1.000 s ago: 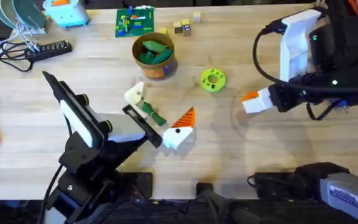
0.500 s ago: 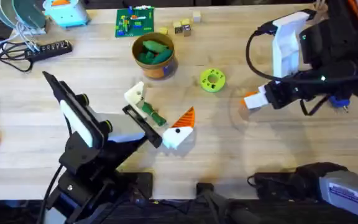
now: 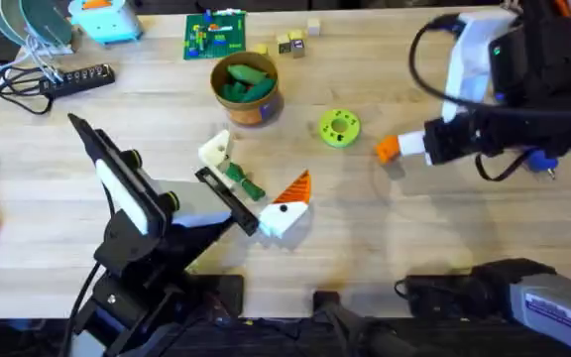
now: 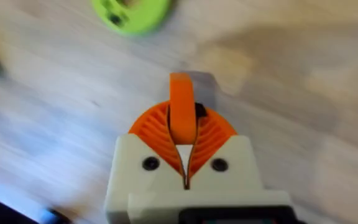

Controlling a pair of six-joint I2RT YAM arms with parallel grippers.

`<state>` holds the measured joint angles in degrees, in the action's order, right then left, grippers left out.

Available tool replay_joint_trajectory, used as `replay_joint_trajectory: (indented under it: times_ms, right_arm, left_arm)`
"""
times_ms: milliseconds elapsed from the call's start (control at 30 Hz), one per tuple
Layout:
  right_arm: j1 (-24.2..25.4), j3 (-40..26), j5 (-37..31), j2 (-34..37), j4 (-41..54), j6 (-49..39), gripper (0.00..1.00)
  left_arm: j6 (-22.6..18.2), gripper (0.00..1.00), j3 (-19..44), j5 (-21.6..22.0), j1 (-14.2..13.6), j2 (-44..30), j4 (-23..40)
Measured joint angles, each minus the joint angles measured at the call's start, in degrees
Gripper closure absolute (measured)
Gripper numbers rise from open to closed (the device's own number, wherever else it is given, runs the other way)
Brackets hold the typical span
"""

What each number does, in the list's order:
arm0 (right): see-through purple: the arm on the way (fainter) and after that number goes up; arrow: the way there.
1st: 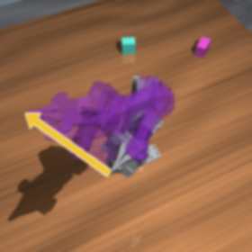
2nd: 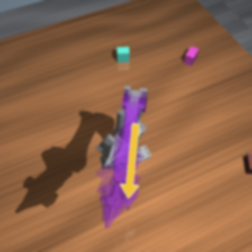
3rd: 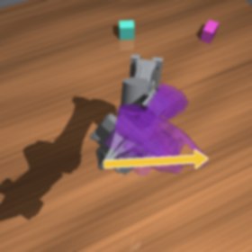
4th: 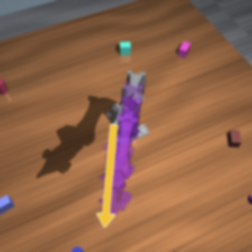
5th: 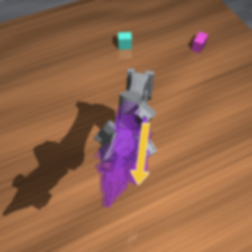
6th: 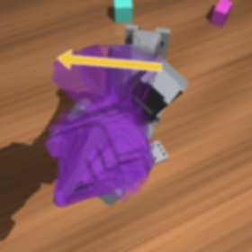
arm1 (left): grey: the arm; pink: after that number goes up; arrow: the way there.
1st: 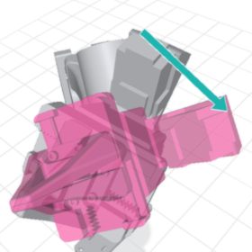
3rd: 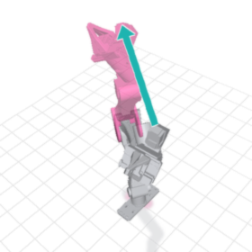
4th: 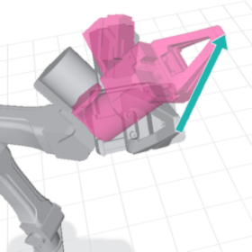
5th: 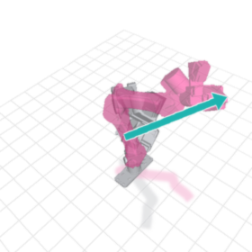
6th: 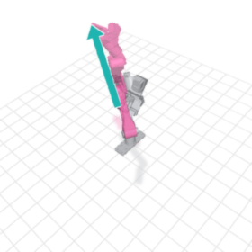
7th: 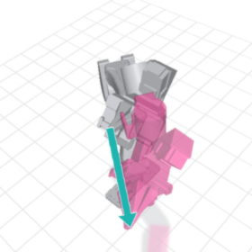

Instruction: Pick up the gripper from the table and insert it into the empty holder that is missing its gripper. Then pick up a screw, insert it into the mounting hole, and use the screwdriver to tighten it. Finally, clean up the table by picking up the vegetable and placing it into the bucket.

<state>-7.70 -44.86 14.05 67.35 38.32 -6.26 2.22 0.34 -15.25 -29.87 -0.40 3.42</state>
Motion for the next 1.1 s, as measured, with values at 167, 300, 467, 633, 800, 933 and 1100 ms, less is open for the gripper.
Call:
replay_joint_trajectory:
  times_ms: [167, 300, 467, 633, 800, 933, 1100]
  right_arm:
    - [-0.35, -0.80, 13.46, -0.91, -13.18, 14.30, 0.992]
    - [-1.70, -1.16, 24.05, 2.09, -23.30, 26.47, 0.992]
    - [-4.72, -1.20, 37.33, 9.17, -37.65, 38.68, 0.992]
    - [-8.55, -1.27, 47.57, 17.02, -52.89, 51.53, 0.992]
    - [-11.71, -1.27, 54.27, 22.17, -59.85, 60.97, 0.992]
    - [-13.18, -1.27, 56.93, 25.25, -59.94, 65.81, 0.992]
    - [-13.29, -1.27, 59.43, 27.33, -59.95, 69.13, 0.992]
  left_arm:
    - [0.00, 0.008, 0.00, 0.00, 0.00, 0.00, 0.00]
    - [0.00, 0.008, 0.00, 0.00, 0.00, 0.00, 0.00]
    - [0.03, 0.008, 0.00, -0.01, 0.00, -0.01, 0.00]
    - [2.36, 0.008, 0.00, -0.22, 0.00, -0.02, 0.00]
    - [4.70, 0.008, 0.00, -0.52, 0.00, -0.01, -0.02]
    - [5.39, 0.008, 0.00, -0.66, 0.00, -0.01, -0.02]
    - [5.77, 0.008, 0.00, -0.68, 0.00, -0.02, -0.02]
